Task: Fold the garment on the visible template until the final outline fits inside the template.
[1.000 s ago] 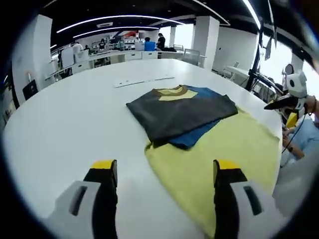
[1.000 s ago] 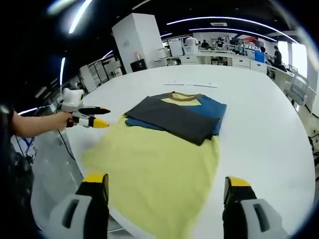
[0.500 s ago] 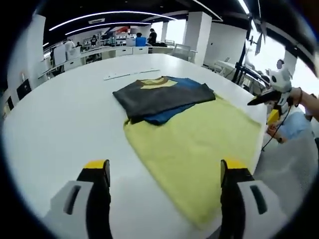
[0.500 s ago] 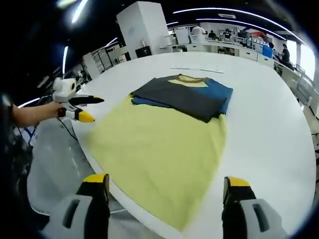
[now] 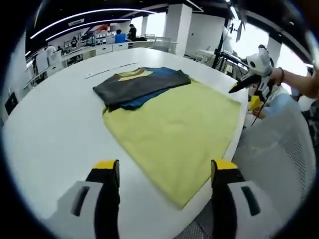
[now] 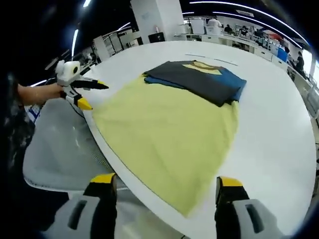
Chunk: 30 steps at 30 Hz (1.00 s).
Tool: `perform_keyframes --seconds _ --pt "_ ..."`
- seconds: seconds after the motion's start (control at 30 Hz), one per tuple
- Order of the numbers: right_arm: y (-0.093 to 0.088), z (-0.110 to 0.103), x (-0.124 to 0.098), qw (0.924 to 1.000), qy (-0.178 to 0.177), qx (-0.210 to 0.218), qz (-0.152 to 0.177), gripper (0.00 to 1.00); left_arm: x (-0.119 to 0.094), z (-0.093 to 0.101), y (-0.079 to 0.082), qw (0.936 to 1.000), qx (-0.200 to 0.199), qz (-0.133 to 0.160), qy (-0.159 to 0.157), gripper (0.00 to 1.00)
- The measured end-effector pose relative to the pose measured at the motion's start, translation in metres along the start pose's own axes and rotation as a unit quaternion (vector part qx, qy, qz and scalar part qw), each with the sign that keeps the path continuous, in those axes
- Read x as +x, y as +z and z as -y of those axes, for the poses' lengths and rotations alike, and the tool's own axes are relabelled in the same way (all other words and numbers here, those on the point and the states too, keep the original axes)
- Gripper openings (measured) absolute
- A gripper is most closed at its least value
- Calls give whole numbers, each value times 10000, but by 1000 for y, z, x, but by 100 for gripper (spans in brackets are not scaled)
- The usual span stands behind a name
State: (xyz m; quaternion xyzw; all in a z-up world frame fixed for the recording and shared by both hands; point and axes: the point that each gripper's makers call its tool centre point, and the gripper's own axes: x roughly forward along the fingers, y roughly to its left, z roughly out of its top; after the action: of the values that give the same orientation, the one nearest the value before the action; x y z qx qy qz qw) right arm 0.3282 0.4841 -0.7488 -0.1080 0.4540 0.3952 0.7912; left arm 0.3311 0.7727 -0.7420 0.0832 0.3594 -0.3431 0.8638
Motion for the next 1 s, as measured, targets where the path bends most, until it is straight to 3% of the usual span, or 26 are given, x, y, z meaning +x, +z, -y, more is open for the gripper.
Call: perform_keyframes --seconds 0.17,0.37,0.43,0.7,1.0 --pt "-2 2 0 9997 -106 -219 -56 76 3 12 -5 9998 173 -58 -123 58" --pt "-8 1 1 9982 -71 -548 -240 71 4 20 -17 9974 580 -330 -268 49" --pt "-10 1 2 9972 -44 -699 -267 65 3 20 -19 9969 630 -372 -300 43" --pt "-20 7 3 9943 -40 -979 -411 58 4 26 -35 9909 1097 -637 -439 34" --pt "-34 17 4 9920 -75 -1099 -624 46 6 22 -38 9918 1028 -665 -373 30"
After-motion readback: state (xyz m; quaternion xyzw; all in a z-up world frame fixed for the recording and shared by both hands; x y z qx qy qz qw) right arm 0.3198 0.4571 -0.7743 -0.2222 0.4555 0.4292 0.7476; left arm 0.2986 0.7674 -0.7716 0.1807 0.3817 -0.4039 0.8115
